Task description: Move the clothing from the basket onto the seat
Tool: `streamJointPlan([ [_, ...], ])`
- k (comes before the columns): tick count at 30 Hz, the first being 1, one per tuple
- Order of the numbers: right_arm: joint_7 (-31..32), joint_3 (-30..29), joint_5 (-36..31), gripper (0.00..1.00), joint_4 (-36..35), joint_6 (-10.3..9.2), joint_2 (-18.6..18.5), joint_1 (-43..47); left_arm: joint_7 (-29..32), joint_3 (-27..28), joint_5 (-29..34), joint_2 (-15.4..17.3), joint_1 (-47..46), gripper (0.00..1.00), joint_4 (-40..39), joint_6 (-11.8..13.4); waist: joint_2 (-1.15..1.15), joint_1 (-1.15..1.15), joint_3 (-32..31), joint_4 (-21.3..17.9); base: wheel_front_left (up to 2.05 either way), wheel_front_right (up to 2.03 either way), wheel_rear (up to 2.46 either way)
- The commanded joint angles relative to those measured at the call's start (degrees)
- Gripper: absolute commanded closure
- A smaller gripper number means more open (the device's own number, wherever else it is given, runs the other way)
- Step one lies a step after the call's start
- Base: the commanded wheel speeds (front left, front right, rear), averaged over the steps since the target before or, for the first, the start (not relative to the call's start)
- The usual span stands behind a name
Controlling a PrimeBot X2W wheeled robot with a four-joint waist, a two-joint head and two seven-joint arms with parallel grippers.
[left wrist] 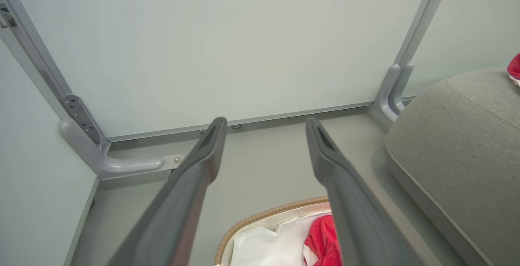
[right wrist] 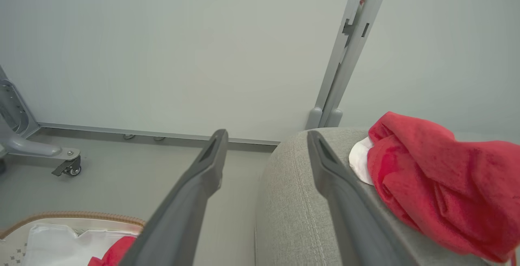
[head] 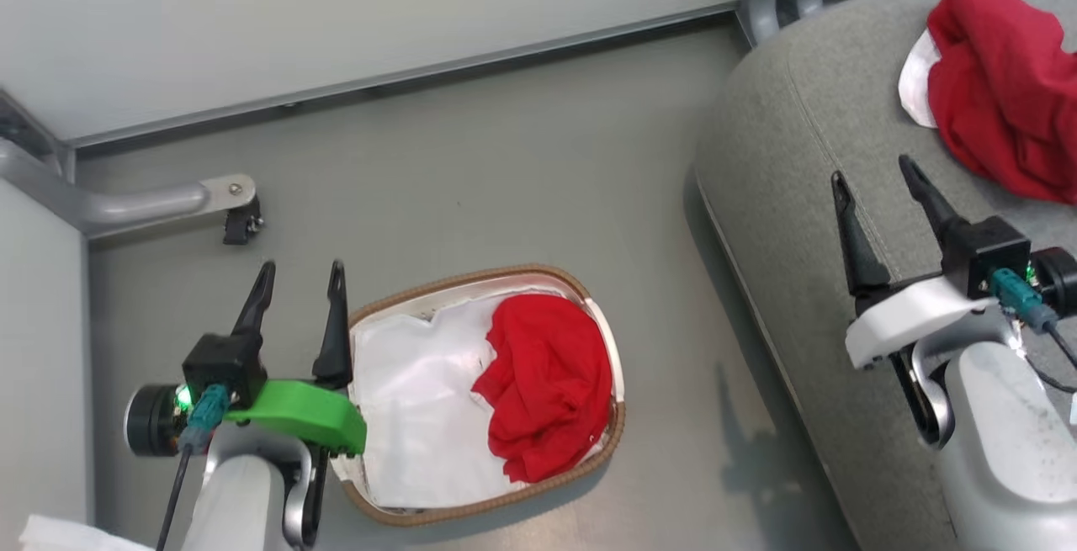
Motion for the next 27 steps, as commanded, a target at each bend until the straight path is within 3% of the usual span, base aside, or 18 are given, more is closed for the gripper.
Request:
streamJointPlan([
  [1, -0.01, 0.22, 0.34, 0.0, -0.01, -0.08, 0.02, 1.97, -0.03, 0.82, 0.76, 0.02, 1.75, 0.0, 0.5, 0.0, 0.0, 0.0, -3.49, 2.71, 0.0, 0.0, 0.0],
  [13, -0.01, 1.29, 2.37, 0.0, 0.7, -0.08, 1.52, 10.33, -0.03, 6.06, -0.95, -0.14, 11.23, 0.0, 0.66, 0.43, 0.0, 0.0, -9.72, 3.42, 0.0, 0.0, 0.0],
  [27, -0.01, 2.65, 2.06, 0.0, 0.31, -0.08, 2.98, 15.55, -0.03, 5.02, -2.35, -0.14, 16.87, 0.0, -1.26, 1.13, 0.0, 0.0, -12.94, 3.92, 0.0, 0.0, 0.0],
])
